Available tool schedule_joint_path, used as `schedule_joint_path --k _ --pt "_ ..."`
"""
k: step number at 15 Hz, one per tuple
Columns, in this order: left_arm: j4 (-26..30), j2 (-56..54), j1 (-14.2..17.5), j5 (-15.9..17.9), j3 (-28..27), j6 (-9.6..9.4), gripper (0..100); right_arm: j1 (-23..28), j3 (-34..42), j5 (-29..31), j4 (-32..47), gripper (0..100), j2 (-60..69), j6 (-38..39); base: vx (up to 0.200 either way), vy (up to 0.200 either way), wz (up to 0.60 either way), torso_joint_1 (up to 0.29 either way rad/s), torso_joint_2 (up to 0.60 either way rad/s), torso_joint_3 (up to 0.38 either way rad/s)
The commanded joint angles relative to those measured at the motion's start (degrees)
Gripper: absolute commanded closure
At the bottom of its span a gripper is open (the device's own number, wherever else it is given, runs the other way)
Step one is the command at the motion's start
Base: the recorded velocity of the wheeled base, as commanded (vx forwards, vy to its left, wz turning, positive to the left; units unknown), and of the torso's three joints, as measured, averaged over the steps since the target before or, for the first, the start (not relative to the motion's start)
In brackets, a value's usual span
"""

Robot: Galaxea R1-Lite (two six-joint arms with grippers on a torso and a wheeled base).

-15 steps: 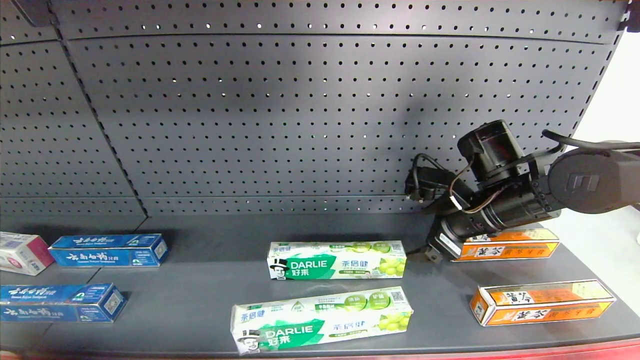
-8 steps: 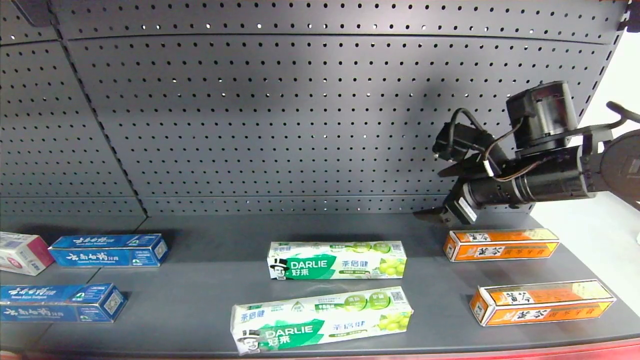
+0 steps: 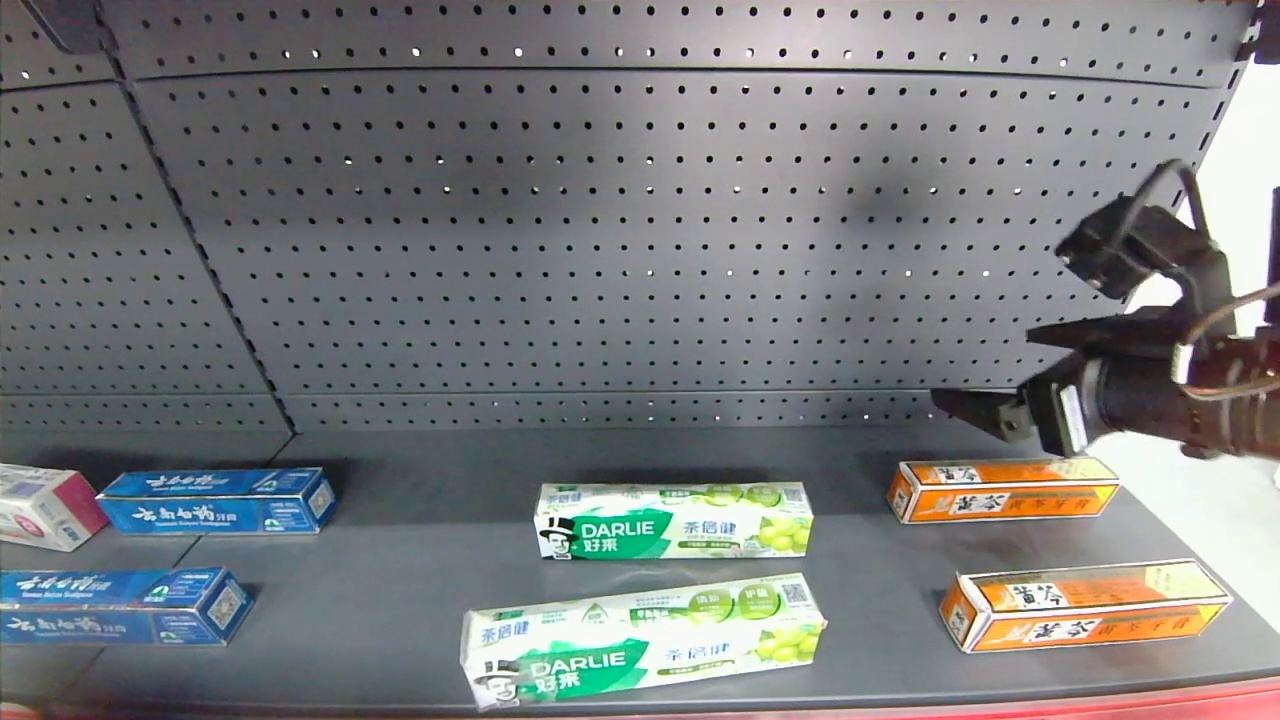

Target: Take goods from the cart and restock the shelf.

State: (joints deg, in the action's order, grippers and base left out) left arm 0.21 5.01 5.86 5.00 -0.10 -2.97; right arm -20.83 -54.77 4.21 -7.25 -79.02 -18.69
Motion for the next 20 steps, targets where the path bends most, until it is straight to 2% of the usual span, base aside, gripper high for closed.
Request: schedule_joint_path --k 1,4,5,6,7,8,9,10,11,12,14,15,18,20 --pt "0.06 0.09 -0.15 0.01 -0.08 -0.01 0 5.45 14.78 1.07 -3.21 0 15.56 2.25 0.000 0.000 0.00 0.000 0.00 0.000" --pt "0.06 0.09 -0.77 -0.25 0.01 -0.63 0 6.42 17.24 1.24 -3.29 0 18.46 7.70 0.000 0.000 0.00 0.000 0.00 0.000" --pt "0.06 0.18 0.38 -2.19 -0.96 -0.63 0 6.86 17.24 1.33 -3.56 0 18.55 9.11 0.000 0.000 0.00 0.000 0.00 0.000" --pt "0.32 3.69 -0.68 -2.01 -6.23 -0.89 0 7.03 16.98 1.24 -4.00 0 18.55 9.28 0.000 0.000 0.00 0.000 0.00 0.000" --pt "2.52 11.16 -3.58 -2.01 -14.32 -0.98 0 7.21 16.89 1.16 -4.17 0 18.46 9.28 0.000 0.000 0.00 0.000 0.00 0.000" --pt "4.19 15.20 -4.98 -2.19 -19.85 -1.51 0 7.21 16.98 1.07 -4.17 0 18.46 9.37 0.000 0.000 0.00 0.000 0.00 0.000" --pt "7.53 24.61 -6.74 -1.83 -29.43 -5.99 0 7.21 17.33 1.07 -4.17 0 18.37 9.37 0.000 0.000 0.00 0.000 0.00 0.000" --pt "8.49 29.97 -8.76 -0.96 -33.13 -11.62 0 7.21 17.59 0.98 -4.17 0 18.20 9.46 0.000 0.000 0.00 0.000 0.00 0.000" --pt "8.58 32.61 -9.99 -0.34 -34.18 -15.04 0 7.21 17.59 0.98 -4.17 0 18.11 9.37 0.000 0.000 0.00 0.000 0.00 0.000" --pt "8.41 38.93 -12.63 0.28 -34.80 -20.14 0 7.21 17.24 0.98 -4.17 0 18.02 9.28 0.000 0.000 0.00 0.000 0.00 0.000" --pt "7.79 44.82 -15.80 0.28 -34.97 -20.23 0 7.30 17.33 1.07 -4.26 0 17.58 9.37 0.000 0.000 0.00 0.000 0.00 0.000" --pt "4.63 50.62 -18.43 0.28 -36.03 -20.05 0 7.30 17.42 1.07 -4.17 0 17.14 9.37 0.000 0.000 0.00 0.000 0.00 0.000" --pt "1.11 57.92 -18.61 1.33 -34.80 -20.58 0 7.56 17.59 1.16 -6.46 0 14.33 9.37 0.000 0.000 0.00 0.000 0.00 0.000" --pt "0.58 58.71 -18.96 2.12 -33.30 -22.69 0 8.97 17.33 0.98 -8.22 0 12.66 9.11 0.000 0.000 0.00 0.000 0.00 0.000"
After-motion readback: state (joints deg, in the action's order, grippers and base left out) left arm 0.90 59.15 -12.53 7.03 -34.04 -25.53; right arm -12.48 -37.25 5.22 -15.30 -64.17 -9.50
